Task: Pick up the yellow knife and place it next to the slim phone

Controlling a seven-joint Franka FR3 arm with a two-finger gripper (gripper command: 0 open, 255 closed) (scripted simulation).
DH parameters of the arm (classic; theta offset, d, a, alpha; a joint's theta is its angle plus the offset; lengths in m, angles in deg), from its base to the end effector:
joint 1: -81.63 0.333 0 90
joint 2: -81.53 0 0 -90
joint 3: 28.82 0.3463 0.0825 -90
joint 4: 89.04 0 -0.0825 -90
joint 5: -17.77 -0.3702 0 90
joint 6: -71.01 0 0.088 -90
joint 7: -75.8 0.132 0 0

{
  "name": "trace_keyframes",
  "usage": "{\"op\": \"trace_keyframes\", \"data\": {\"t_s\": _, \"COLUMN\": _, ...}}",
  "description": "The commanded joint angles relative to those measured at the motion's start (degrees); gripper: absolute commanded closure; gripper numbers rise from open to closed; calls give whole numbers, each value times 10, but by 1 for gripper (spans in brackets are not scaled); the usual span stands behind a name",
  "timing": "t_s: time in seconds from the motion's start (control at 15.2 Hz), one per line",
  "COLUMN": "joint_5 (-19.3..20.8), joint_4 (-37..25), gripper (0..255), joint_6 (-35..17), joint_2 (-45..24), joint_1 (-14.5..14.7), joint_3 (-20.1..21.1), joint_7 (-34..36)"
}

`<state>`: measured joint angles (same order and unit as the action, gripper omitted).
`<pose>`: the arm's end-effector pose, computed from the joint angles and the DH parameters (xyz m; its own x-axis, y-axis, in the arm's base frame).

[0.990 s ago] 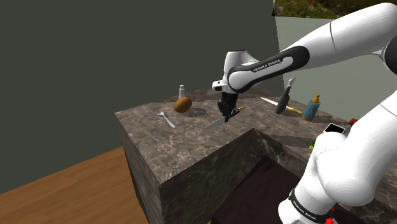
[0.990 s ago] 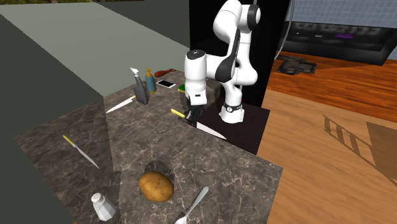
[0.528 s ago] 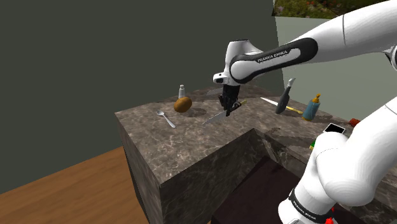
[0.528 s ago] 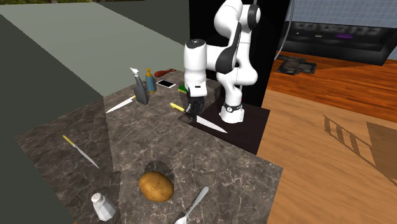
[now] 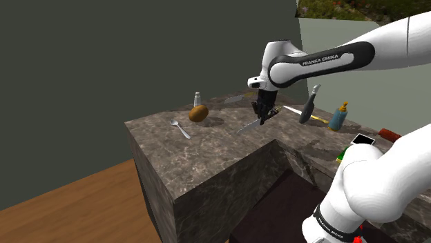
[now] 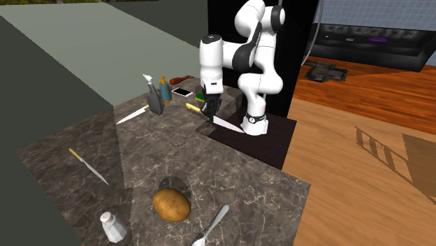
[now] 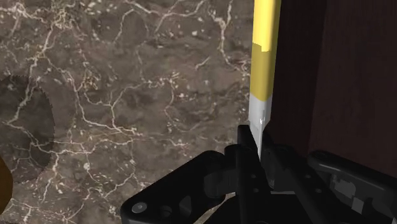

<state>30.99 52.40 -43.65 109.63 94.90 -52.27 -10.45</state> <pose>0.3698 -0.0937 0.4594 0.1011 0.9947 -0.0207 0.9949 -0.1011 -0.0023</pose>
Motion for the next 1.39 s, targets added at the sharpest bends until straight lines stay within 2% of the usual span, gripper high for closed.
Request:
{"op": "trace_keyframes", "data": {"t_s": 0.0, "joint_5": 18, "joint_4": 29, "gripper": 255, "joint_6": 7, "joint_2": 39, "joint_1": -18, "joint_3": -7, "joint_7": -12}}
{"op": "trace_keyframes", "data": {"t_s": 0.66, "joint_5": 109, "joint_4": 109, "gripper": 255, "joint_6": 75, "joint_2": 199, "joint_1": -126, "joint_3": -65, "joint_7": -110}}
{"op": "trace_keyframes", "data": {"t_s": 1.32, "joint_5": 204, "joint_4": 115, "gripper": 255, "joint_6": 142, "joint_2": 296, "joint_1": -238, "joint_3": -152, "joint_7": -250}}
